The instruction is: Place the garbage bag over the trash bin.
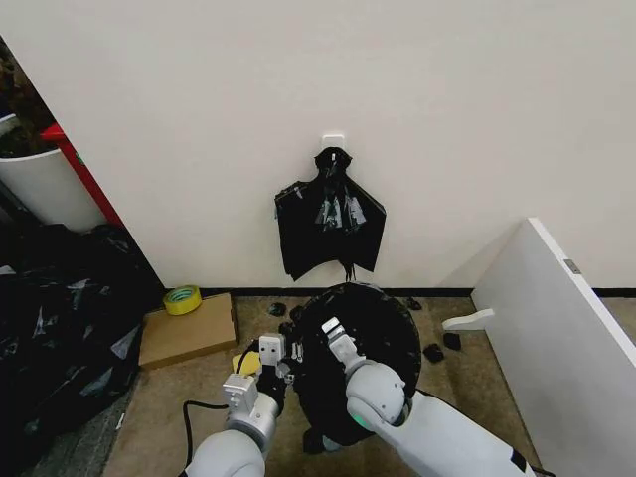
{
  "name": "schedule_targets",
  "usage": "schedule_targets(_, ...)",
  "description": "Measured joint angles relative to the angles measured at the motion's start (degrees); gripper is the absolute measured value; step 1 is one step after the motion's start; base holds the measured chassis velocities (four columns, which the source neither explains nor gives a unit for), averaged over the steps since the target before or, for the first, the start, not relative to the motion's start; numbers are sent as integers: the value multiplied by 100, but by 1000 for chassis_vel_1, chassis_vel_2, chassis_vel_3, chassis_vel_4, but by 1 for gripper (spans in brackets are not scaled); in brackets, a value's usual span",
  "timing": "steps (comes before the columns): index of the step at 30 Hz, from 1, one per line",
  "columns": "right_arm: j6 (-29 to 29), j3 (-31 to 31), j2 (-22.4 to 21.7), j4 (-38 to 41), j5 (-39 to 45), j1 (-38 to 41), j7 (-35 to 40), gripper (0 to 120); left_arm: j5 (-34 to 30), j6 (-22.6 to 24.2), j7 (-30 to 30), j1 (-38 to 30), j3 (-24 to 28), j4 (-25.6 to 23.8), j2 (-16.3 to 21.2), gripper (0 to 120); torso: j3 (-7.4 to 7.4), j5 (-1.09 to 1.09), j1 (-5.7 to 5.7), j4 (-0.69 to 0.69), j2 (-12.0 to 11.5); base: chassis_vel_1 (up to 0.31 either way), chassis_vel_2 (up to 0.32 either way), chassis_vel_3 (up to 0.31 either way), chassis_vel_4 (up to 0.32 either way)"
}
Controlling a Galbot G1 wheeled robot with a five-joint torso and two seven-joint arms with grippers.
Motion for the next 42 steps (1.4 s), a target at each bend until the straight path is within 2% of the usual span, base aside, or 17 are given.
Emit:
schedule_targets(6, 59, 502, -536, 1116, 421, -557, -187, 22, -905, 236, -433, -268, -127, 339, -140, 1, 0, 1, 0, 0, 0, 0, 0, 0, 0)
schedule_targets(9, 77, 695, -736, 1430, 446, -754, -204, 29, -1132, 300, -536, -328, -149, 425, -199, 1, 0, 3, 0, 0, 0, 0, 0, 0, 0)
schedule_targets(13, 445, 1258, -1176, 2238, 398, -1423, -412, 48, -1645, 452, -836, -495, -261, 726, -442, 1, 0, 1, 0, -1, 0, 0, 0, 0, 0)
schedule_targets(15, 524, 1324, -1199, 2323, 382, -1504, -449, 49, -1736, 477, -901, -510, -296, 755, -494, 1, 0, 1, 0, -3, 0, 0, 0, 0, 0)
schedule_targets(18, 977, 1696, -1236, 2707, 221, -2000, -597, 64, -2361, 651, -1307, -624, -427, 911, -689, 1, 0, 1, -1, 1, 1, 0, 0, 0, 0)
schedule_targets(21, 1109, 1904, -1131, 2839, 113, -2237, -618, 76, -2810, 749, -1542, -777, -431, 1092, -775, 1, 0, 1, -1, -2, 1, 0, 0, 0, 0)
schedule_targets(22, 1109, 1904, -1131, 2839, 113, -2237, -618, 76, -2810, 749, -1542, -777, -431, 1092, -775, 1, 0, 1, -1, -2, 1, 0, 0, 0, 0)
schedule_targets(24, 1125, 1960, -1054, 2843, 65, -2300, -619, 86, -3012, 814, -1637, -860, -408, 1225, -830, 1, 0, 2, 0, 0, 0, 0, 0, 0, 0)
schedule_targets(28, 1137, 1960, -963, 2762, -16, -2332, -612, 98, -3047, 893, -1719, -953, -312, 1476, -938, 1, 0, 2, 0, 0, 0, 0, 0, 0, 0)
schedule_targets(39, 1160, 1899, -845, 2576, -137, -2399, -599, 100, -2894, 946, -1707, -807, -353, 1513, -809, 1, 0, 1, 0, 0, 0, 0, 0, 0, 0)
schedule_targets(42, 1165, 1890, -823, 2553, -142, -2399, -597, 100, -2892, 955, -1653, -796, -384, 1513, -784, 5, 0, 0, 0, 0, 0, 0, 0, 0, 0)
